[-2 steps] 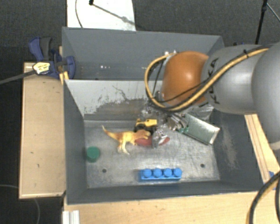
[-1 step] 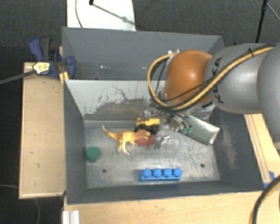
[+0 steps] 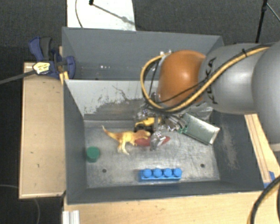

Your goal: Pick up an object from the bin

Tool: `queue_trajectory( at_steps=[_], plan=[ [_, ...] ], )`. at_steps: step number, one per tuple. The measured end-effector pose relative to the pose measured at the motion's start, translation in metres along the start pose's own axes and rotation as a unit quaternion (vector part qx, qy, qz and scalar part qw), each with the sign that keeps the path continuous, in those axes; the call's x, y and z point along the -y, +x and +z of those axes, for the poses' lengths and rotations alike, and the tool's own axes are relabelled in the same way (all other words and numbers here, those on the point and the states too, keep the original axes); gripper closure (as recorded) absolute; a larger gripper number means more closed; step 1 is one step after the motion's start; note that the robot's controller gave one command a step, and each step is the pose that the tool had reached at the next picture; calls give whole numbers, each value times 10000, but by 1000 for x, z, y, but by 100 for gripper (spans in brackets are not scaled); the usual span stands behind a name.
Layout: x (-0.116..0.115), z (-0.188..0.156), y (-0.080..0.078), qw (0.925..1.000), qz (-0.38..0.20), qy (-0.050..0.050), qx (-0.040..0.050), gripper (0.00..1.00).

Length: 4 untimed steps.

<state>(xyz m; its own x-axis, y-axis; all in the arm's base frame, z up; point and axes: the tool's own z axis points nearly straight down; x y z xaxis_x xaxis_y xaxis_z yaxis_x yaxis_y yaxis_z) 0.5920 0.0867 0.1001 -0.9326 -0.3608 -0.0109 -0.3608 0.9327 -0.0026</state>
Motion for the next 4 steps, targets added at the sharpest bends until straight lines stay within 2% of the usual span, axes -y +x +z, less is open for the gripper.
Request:
queue_trajectory(
  at_steps=[1, 2, 3, 4],
  plan=[
    [0, 29, -2, 10000, 27, -16, -26, 0],
    [-2, 25, -2, 9988, -483, -6, -5, 100],
    [-2, 25, -2, 9989, -475, -7, -6, 100],
    [-2, 1, -3, 9990, -455, -19, -47, 100]
  ],
)
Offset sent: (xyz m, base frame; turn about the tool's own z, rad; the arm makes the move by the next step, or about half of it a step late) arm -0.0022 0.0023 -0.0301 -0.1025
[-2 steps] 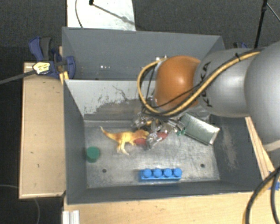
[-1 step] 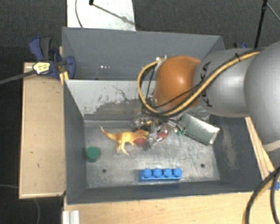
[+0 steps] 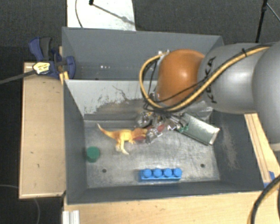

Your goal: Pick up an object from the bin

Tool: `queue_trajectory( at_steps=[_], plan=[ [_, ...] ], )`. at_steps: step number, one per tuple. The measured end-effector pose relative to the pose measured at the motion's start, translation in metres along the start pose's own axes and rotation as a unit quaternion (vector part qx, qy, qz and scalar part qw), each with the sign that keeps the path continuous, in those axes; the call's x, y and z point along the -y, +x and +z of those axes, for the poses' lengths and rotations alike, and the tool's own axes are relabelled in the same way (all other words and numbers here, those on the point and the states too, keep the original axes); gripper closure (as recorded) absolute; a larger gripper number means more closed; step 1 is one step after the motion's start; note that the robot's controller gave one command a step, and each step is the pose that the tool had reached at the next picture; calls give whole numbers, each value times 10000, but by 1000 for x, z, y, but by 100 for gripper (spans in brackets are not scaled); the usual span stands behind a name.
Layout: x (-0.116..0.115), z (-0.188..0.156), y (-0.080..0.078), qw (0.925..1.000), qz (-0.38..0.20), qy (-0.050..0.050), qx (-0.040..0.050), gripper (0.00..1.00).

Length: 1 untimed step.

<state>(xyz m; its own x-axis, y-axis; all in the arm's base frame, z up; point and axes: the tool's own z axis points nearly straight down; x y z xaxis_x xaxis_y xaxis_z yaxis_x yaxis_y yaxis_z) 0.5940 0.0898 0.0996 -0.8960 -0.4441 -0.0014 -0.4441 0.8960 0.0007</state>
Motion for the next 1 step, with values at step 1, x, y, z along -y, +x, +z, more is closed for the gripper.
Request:
queue_trajectory(
  at_steps=[1],
  plan=[
    [0, 11, 1, 10000, 14, -10, -27, 100]
  ],
)
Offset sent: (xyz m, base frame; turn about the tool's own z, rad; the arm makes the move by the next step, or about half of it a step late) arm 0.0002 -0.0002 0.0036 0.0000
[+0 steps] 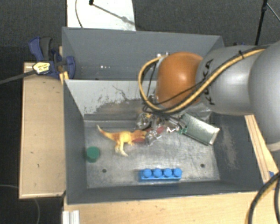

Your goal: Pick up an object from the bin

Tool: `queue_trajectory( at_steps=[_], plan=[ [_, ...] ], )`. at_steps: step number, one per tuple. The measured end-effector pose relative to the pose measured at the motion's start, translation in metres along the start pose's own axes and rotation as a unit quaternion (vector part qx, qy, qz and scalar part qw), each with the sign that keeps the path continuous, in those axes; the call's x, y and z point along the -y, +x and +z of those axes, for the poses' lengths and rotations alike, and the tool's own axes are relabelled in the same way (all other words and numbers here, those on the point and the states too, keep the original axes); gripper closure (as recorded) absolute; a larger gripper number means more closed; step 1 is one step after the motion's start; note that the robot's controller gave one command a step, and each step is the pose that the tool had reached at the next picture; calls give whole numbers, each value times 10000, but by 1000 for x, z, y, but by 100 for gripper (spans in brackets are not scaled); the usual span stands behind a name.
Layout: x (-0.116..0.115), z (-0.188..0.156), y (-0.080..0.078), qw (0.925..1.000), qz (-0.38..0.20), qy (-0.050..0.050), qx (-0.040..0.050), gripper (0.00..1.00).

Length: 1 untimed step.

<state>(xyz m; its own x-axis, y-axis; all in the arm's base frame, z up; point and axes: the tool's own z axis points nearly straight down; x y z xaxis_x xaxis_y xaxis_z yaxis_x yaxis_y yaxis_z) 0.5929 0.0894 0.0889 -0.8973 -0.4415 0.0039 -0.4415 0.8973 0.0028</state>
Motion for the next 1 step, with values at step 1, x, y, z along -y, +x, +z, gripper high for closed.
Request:
queue_trajectory(
  at_steps=[1],
  plan=[
    [0, -4, 0, 10000, 2, 2, 11, 100]
  ],
)
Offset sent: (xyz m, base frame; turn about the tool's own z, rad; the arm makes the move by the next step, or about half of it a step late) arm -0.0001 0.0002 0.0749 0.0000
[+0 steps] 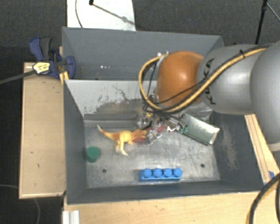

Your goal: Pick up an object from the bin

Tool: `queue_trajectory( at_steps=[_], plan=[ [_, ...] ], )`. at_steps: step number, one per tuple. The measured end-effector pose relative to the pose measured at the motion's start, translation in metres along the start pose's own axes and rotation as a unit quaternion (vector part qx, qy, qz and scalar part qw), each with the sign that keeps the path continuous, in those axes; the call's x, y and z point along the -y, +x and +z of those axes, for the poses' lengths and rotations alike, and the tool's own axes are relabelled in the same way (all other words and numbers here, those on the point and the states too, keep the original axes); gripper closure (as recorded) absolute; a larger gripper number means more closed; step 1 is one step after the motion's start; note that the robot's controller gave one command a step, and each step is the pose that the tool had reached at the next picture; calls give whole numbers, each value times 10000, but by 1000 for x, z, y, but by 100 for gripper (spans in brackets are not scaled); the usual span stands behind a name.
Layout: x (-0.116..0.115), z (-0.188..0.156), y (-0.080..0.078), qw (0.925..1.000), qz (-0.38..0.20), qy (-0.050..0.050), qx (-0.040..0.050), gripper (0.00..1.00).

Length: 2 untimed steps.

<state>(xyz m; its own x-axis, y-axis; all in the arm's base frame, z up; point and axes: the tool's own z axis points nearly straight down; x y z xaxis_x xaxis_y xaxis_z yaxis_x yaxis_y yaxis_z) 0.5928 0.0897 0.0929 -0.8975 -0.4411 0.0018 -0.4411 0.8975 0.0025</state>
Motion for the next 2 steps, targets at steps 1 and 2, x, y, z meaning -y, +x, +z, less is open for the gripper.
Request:
queue_trajectory(
  at_steps=[1, 2],
  plan=[
    [0, -9, 1, 10000, 3, -5, -20, 100],
    [-1, -33, 2, 10000, 11, -5, -29, 100]
  ],
)
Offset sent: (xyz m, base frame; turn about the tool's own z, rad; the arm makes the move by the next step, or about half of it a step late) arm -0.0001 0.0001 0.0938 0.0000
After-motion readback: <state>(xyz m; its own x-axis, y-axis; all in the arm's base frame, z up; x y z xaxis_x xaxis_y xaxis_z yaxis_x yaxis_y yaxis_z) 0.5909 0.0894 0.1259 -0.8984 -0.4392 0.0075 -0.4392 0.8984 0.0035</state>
